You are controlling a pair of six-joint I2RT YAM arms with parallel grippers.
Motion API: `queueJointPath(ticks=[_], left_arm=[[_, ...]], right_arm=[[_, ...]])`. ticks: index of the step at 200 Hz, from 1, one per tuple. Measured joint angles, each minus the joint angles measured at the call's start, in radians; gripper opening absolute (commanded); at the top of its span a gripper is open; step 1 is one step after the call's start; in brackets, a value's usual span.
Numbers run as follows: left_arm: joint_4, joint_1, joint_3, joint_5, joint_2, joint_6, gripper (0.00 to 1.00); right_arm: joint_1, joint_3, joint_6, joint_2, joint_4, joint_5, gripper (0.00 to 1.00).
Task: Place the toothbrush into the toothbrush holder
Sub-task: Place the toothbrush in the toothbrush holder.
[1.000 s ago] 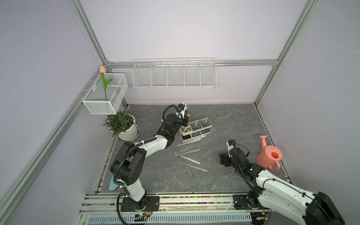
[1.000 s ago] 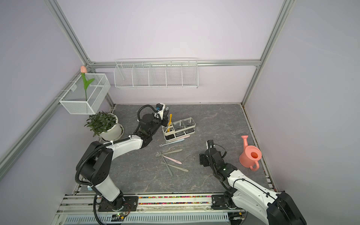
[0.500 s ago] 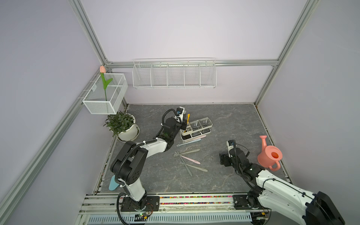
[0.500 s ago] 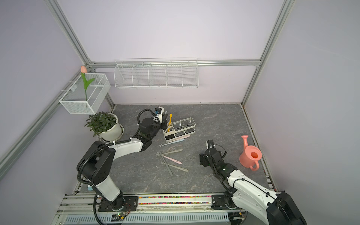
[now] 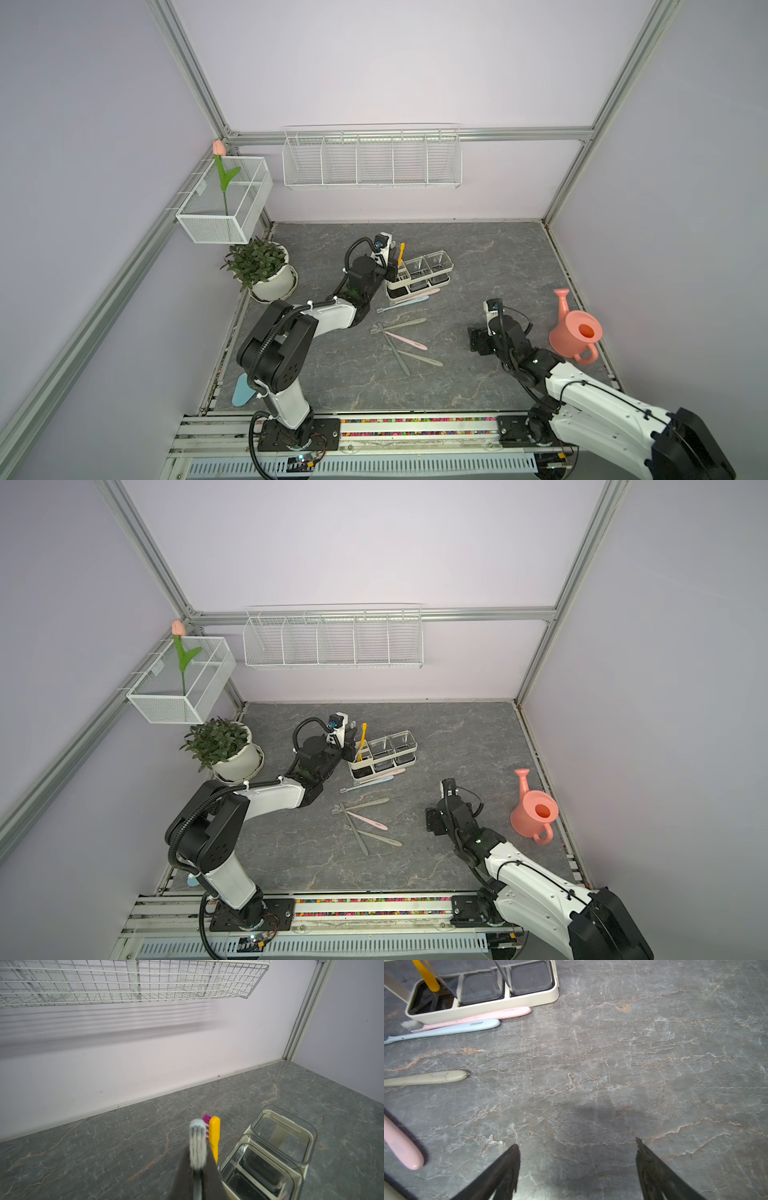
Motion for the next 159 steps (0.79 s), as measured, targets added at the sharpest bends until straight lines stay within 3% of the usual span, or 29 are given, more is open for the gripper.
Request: queueJointPath(ticks=[159], left_arm=[[0.076, 0.000, -0.014, -0.003, 0.055, -0.042, 0.00]], right_arm=[[0.000, 0.000, 0.002, -0.002, 0.000, 0.014, 0.89]])
